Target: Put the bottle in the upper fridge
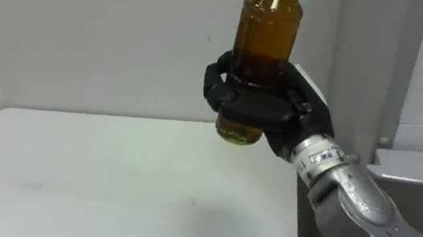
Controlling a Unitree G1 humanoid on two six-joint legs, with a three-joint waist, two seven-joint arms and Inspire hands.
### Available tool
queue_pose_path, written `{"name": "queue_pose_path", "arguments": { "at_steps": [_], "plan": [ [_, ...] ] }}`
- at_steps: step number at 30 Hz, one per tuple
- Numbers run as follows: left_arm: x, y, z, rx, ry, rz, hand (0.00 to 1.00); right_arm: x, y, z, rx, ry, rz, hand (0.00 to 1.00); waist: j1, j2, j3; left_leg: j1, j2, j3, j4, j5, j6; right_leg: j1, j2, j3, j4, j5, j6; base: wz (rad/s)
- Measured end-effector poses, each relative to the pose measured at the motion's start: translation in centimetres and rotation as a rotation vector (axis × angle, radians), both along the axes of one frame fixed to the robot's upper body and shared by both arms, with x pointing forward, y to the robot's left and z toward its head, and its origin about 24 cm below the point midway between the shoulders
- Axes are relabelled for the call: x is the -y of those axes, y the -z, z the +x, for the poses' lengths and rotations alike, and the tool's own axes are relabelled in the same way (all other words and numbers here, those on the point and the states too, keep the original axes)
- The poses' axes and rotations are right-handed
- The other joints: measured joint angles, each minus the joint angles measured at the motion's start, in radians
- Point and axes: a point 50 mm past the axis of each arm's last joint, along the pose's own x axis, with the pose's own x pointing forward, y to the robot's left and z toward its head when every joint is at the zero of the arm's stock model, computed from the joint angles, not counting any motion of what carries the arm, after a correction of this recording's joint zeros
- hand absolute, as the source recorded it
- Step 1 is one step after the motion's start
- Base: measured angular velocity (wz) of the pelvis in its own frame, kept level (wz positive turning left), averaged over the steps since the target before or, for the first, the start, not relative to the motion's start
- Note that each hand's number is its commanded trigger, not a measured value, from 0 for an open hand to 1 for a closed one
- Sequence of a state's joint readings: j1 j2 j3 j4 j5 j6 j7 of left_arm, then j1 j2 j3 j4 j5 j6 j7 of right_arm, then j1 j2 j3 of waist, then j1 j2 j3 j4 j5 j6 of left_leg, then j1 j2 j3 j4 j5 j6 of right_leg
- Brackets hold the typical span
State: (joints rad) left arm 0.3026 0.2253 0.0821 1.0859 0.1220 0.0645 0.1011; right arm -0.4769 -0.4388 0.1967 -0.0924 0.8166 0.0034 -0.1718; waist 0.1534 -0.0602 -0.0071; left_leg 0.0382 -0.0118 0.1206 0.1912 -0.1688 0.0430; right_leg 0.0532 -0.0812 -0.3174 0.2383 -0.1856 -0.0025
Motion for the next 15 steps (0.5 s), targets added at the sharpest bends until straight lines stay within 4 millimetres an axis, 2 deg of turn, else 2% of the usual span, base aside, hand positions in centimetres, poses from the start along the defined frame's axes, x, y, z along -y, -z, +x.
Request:
{"name": "queue_pose_path", "arguments": {
  "at_steps": [5,10,15],
  "plan": [
    [-0.1,0.0,-0.5,0.003,-0.043,0.009,0.0,2.0,-2.2,-0.5,0.079,0.06,0.016,1.0,-0.046,-0.016,-0.0039,0.01,0.002,0.02,-0.008,-0.001,0.001,-0.001,0.009,0.024,0.001,0.001,0.001,-0.13],
    [-0.3,-0.1,-1.1,-0.002,-0.075,0.014,0.0,3.3,-4.9,-2.1,0.206,0.103,0.038,1.0,-0.071,-0.014,-0.0028,0.025,0.007,0.04,-0.011,-0.011,0.0,-0.001,0.014,0.06,-0.001,0.003,0.001,-0.18],
    [-0.2,-0.1,-1.1,-0.007,-0.059,0.012,0.0,4.5,-5.1,-3.1,0.24,0.152,0.024,1.0,-0.094,-0.013,-0.0011,0.044,0.013,0.041,-0.009,-0.022,-0.004,0.014,0.025,0.07,-0.005,0.005,-0.001,-0.15]
  ]
}}
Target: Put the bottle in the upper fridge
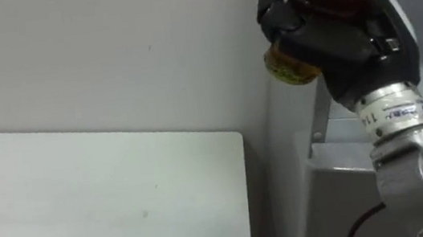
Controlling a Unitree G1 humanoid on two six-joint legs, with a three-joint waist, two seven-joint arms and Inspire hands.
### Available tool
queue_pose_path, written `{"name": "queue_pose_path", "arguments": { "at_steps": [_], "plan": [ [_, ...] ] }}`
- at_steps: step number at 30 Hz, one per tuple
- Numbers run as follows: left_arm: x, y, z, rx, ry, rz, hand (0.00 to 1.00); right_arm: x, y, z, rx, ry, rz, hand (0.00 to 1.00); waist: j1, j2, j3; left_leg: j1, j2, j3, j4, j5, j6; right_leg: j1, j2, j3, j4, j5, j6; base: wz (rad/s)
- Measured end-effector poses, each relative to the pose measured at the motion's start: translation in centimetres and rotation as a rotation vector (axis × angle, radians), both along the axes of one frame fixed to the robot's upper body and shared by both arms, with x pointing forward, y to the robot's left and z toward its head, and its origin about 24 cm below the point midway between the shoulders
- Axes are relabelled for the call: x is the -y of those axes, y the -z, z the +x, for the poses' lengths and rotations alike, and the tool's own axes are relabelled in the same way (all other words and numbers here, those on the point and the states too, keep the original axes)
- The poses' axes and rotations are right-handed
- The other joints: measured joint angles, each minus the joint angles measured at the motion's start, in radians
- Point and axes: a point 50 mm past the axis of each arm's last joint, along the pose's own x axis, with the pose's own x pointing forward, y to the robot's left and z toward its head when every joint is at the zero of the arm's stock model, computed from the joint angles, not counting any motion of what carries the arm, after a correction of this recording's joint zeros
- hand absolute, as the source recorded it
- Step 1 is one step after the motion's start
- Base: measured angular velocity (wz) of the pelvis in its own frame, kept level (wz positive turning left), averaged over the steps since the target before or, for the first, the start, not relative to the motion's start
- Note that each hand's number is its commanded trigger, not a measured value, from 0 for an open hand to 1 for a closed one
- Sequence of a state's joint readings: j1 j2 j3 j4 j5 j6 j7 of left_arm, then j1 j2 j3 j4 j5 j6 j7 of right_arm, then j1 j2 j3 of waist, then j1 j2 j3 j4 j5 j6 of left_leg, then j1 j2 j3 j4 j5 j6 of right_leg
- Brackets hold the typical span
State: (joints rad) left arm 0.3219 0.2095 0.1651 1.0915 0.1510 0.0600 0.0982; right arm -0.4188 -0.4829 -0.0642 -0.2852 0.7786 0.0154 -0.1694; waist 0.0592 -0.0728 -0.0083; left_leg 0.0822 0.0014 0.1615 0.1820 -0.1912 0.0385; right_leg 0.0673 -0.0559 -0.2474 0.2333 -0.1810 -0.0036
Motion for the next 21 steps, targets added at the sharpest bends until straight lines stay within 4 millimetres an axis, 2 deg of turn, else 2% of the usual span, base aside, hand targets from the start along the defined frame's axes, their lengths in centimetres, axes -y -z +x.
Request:
{"name": "queue_pose_path", "arguments": {
  "at_steps": [4,9,16,21],
  "plan": [
    [0.2,0.1,-0.1,-0.002,-0.002,-0.005,0.0,1.3,0.5,-0.4,-0.016,0.055,0.024,1.0,-0.017,-0.003,-0.0009,-0.001,0.001,0.0,0.002,-0.002,-0.001,0.003,0.005,0.002,-0.009,0.002,-0.002,0.0],
    [0.2,0.1,-0.1,0.0,-0.004,-0.005,0.0,2.3,0.7,-0.6,-0.026,0.107,0.048,1.0,-0.028,0.005,0.0064,0.0,0.003,0.0,-0.002,-0.003,-0.002,-0.002,0.009,0.018,-0.011,0.002,-0.003,-0.04],
    [0.1,0.0,-0.1,0.009,-0.011,-0.004,0.0,3.4,1.2,-0.2,-0.055,0.158,0.07,1.0,-0.036,0.0,0.0084,-0.001,0.005,0.0,-0.003,-0.007,-0.005,-0.006,0.015,0.021,-0.014,0.002,-0.003,-0.03],
    [0.0,0.0,-0.3,0.01,-0.027,0.002,0.0,4.8,2.4,0.0,-0.118,0.2,0.072,1.0,-0.031,-0.009,0.0025,-0.001,0.006,0.0,-0.001,-0.009,-0.004,-0.005,0.014,0.019,-0.014,0.002,-0.003,0.0]
  ]
}}
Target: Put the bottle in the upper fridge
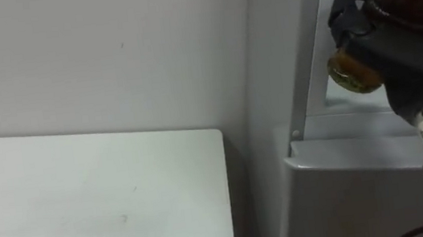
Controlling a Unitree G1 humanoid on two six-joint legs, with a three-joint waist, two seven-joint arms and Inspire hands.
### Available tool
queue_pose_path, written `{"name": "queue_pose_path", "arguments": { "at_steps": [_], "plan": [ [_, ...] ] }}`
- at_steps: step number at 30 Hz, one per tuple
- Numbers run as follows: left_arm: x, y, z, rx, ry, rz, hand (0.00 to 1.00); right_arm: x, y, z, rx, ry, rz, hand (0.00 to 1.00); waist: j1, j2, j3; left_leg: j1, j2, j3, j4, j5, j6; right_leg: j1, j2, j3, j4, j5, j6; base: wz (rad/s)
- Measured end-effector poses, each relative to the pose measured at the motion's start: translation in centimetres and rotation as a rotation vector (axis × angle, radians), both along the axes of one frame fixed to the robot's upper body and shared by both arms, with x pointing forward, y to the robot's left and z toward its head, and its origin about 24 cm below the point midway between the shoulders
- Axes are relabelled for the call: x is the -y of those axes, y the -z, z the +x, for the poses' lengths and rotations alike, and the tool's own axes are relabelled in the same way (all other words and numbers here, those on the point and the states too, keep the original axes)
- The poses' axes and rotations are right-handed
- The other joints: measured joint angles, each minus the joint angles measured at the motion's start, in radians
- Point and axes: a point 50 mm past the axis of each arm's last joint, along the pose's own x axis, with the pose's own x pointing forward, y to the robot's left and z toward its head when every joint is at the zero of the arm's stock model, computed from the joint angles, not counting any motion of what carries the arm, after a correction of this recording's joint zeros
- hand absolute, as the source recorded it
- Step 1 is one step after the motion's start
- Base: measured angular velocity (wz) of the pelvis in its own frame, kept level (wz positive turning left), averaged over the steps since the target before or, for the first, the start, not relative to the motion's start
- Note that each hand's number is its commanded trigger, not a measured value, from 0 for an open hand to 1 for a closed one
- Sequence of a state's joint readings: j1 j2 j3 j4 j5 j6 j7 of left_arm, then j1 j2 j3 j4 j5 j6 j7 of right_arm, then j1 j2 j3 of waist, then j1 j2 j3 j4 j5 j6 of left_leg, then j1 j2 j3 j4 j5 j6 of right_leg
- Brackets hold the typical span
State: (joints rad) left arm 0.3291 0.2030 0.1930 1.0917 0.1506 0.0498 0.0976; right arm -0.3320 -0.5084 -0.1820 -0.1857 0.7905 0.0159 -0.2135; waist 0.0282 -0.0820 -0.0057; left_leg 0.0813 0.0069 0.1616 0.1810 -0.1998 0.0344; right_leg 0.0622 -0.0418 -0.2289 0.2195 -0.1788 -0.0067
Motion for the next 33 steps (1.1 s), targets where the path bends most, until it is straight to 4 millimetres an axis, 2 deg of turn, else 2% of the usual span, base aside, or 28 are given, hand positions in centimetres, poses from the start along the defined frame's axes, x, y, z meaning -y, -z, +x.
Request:
{"name": "queue_pose_path", "arguments": {
  "at_steps": [6,10,17,24,28,33],
  "plan": [
    [-0.2,-0.1,-0.2,0.0,-0.019,0.004,0.0,1.4,2.2,0.6,-0.113,0.053,0.008,1.0,0.0,-0.005,-0.0002,0.002,0.0,-0.001,0.003,-0.001,0.0,0.005,-0.001,-0.009,0.001,0.0,0.0,0.0],
    [-0.4,-0.2,-0.7,-0.002,-0.041,0.012,0.0,2.2,3.3,0.9,-0.181,0.09,0.024,1.0,0.003,-0.017,0.0016,-0.001,0.0,-0.008,0.008,-0.003,-0.001,0.005,-0.001,-0.018,0.001,0.0,0.0,0.0],
    [-0.3,-0.3,-1.6,-0.025,-0.045,-0.009,0.0,3.2,3.7,1.0,-0.214,0.165,0.056,1.0,0.008,-0.027,0.0001,-0.001,0.0,-0.017,0.018,-0.012,0.001,0.005,0.0,-0.018,0.001,0.0,0.0,0.0],
    [-0.2,-0.3,-1.4,-0.012,-0.041,-0.003,0.0,4.2,3.9,1.3,-0.238,0.25,0.104,1.0,0.007,-0.027,0.0002,-0.001,-0.001,-0.02,0.02,-0.012,0.001,0.014,0.0,-0.02,0.001,0.0,0.0,0.0],
    [-0.3,-0.4,-1.1,-0.001,-0.04,-0.001,0.0,6.1,3.9,2.0,-0.281,0.33,0.113,1.0,0.01,-0.028,0.0023,0.0,-0.001,-0.027,0.022,-0.015,0.002,0.023,0.0,-0.023,0.002,0.0,0.0,0.02],
    [-0.3,-0.4,-1.3,-0.009,-0.043,-0.007,0.0,6.7,3.5,2.1,-0.286,0.378,0.121,1.0,0.01,-0.027,0.0024,-0.008,-0.001,-0.029,0.023,-0.015,0.002,0.014,0.0,-0.024,0.002,0.0,0.0,0.0]
  ]
}}
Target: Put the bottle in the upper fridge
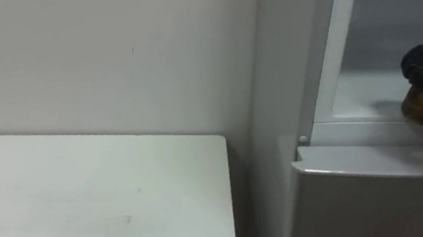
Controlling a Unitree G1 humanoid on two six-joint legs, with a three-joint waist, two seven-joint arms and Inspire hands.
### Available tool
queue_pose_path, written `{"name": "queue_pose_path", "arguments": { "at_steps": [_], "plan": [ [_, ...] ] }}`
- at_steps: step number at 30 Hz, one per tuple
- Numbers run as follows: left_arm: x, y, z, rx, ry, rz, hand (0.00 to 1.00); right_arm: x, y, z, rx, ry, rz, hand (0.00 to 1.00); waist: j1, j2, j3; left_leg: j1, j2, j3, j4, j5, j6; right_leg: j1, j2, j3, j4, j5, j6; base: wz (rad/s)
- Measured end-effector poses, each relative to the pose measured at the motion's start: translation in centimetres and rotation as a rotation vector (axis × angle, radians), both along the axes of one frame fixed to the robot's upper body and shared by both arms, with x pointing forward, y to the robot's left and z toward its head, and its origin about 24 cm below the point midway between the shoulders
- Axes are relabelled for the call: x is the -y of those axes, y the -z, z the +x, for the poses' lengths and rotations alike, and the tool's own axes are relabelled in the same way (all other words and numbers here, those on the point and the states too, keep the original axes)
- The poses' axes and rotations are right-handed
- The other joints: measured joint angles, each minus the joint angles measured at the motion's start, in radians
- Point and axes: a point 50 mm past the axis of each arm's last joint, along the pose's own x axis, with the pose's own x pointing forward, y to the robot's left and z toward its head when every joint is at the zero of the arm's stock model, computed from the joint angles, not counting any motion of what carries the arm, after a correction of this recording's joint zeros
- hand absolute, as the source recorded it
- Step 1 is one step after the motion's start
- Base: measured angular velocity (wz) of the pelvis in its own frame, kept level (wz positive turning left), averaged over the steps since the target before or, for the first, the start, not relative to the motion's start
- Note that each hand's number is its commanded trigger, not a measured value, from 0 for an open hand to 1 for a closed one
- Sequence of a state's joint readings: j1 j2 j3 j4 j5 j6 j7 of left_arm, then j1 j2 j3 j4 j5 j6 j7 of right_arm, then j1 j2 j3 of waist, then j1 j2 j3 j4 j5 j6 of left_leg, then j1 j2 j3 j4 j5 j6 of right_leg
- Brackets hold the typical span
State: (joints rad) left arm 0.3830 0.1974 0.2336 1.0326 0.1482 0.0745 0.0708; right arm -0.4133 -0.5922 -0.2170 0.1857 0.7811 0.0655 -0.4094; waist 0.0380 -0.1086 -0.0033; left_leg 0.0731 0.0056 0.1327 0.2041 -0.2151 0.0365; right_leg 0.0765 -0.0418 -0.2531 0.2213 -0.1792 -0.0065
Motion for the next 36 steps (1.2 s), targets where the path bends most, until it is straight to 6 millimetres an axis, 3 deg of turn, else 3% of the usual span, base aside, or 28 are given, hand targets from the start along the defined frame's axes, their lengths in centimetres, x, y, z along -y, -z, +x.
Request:
{"name": "queue_pose_path", "arguments": {
  "at_steps": [7,9,12,20,22,29,31,36],
  "plan": [
    [0.0,0.0,-0.2,-0.011,-0.002,-0.012,0.0,0.5,-0.4,0.6,-0.003,0.032,0.019,1.0,0.001,-0.014,-0.0025,-0.013,-0.003,-0.016,0.0,0.001,0.0,-0.006,-0.003,-0.024,0.001,-0.001,0.001,0.06],
    [0.0,0.0,-0.2,-0.012,-0.001,-0.011,0.0,1.1,-0.2,0.9,-0.021,0.054,0.032,1.0,0.016,-0.019,-0.004,-0.013,-0.004,-0.027,0.0,0.001,0.0,-0.006,-0.004,-0.035,0.001,-0.001,0.001,0.05],
    [-0.2,-0.1,-0.1,-0.013,-0.004,-0.006,0.0,2.4,0.2,1.1,-0.07,0.102,0.035,1.0,0.04,-0.03,-0.0064,-0.013,-0.008,-0.064,0.009,0.001,0.0,0.004,-0.008,-0.08,0.0,-0.001,0.001,0.17],
    [-0.4,-0.3,-1.2,-0.044,-0.031,0.015,0.0,3.5,0.4,1.3,-0.106,0.141,0.039,1.0,0.08,-0.028,-0.0021,-0.031,-0.02,-0.139,0.021,0.002,0.0,0.024,-0.014,-0.141,-0.005,-0.003,0.004,0.25],
    [-0.7,-0.5,-1.9,-0.049,-0.069,0.025,0.0,3.9,0.6,1.3,-0.129,0.152,0.03,1.0,0.091,-0.026,-0.0007,-0.037,-0.02,-0.151,0.028,0.002,0.0,0.028,-0.016,-0.169,-0.005,-0.004,0.006,0.17],
    [-0.7,-0.7,-4.0,-0.101,-0.108,0.024,0.0,5.2,1.4,0.9,-0.166,0.202,0.03,1.0,0.111,-0.029,-0.0031,-0.041,-0.033,-0.177,0.041,0.002,0.0,0.044,-0.023,-0.181,-0.019,-0.009,0.007,0.09],
    [-0.7,-1.0,-4.8,-0.125,-0.114,0.027,0.0,5.9,1.9,0.6,-0.188,0.227,0.034,1.0,0.131,-0.028,-0.0025,-0.029,-0.035,-0.178,0.042,0.002,0.001,0.061,-0.026,-0.188,-0.023,-0.01,0.006,0.06],
    [-1.3,-1.6,-6.5,-0.156,-0.152,0.051,0.0,6.6,2.4,0.3,-0.2,0.258,0.033,1.0,0.135,-0.028,-0.0025,-0.028,-0.04,-0.192,0.055,-0.001,0.003,0.08,-0.026,-0.195,-0.039,-0.012,0.009,0.11]
  ]
}}
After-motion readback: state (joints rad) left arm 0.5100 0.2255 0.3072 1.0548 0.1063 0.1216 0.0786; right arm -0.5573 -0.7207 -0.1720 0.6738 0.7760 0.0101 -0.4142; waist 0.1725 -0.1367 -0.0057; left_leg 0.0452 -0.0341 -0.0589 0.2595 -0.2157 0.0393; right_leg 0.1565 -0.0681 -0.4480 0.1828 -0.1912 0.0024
